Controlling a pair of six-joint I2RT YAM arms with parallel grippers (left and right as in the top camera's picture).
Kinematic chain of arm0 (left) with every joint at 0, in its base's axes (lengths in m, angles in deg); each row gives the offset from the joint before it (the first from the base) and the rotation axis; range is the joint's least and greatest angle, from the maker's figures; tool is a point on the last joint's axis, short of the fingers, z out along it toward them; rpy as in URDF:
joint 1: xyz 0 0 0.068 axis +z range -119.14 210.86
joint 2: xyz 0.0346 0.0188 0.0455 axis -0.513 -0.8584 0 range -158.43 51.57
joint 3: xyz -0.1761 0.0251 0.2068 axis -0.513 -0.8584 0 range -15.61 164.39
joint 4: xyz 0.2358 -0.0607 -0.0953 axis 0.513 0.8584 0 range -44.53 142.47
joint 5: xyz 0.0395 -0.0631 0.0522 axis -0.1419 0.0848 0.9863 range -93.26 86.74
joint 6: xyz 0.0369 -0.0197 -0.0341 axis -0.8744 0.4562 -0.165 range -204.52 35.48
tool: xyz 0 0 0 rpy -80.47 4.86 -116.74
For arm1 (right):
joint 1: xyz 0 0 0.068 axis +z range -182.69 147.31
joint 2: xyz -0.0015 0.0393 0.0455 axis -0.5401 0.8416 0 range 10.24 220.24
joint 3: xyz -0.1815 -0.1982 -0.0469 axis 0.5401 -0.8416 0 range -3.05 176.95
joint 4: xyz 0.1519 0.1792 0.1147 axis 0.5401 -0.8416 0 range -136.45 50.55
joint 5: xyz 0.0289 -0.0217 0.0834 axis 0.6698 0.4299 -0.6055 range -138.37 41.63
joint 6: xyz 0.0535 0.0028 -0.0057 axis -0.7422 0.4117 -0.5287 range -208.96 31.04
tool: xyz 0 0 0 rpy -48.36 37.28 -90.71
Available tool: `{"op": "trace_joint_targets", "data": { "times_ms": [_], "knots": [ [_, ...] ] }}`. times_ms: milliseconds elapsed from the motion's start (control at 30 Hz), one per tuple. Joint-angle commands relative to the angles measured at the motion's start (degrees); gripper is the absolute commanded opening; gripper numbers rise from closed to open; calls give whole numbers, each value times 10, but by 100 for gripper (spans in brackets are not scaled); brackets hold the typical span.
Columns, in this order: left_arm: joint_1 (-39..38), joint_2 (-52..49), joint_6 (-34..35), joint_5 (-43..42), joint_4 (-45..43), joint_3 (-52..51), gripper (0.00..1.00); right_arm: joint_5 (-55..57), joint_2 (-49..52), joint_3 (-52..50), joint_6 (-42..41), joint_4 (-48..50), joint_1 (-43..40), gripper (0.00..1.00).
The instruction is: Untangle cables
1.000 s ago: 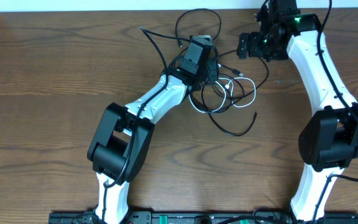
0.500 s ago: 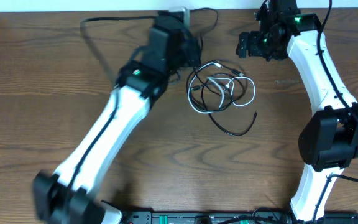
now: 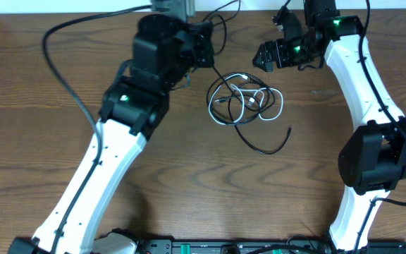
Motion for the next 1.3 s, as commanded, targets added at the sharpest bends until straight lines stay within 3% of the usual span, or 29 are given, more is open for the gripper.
{"op": "trace_joint_targets", "data": {
  "times_ms": [0, 333, 833, 1033, 1267],
  "knots": [
    [10, 35, -10, 2, -15, 6, 7, -56, -20, -2, 47, -1, 8, 96],
    [18, 68, -10, 2, -34, 6, 7, -49, -20, -3, 43, -5, 30, 95],
    [20, 99, -10, 2, -33, 6, 8, 59, -19, -8, -79, 3, 83, 84],
    [28, 112, -10, 3, -30, 6, 7, 60, -19, -13, -90, 5, 98, 81],
    [42, 122, -10, 3, -23, 6, 7, 60, -19, -14, -83, -19, 113, 65]
  ]
}}
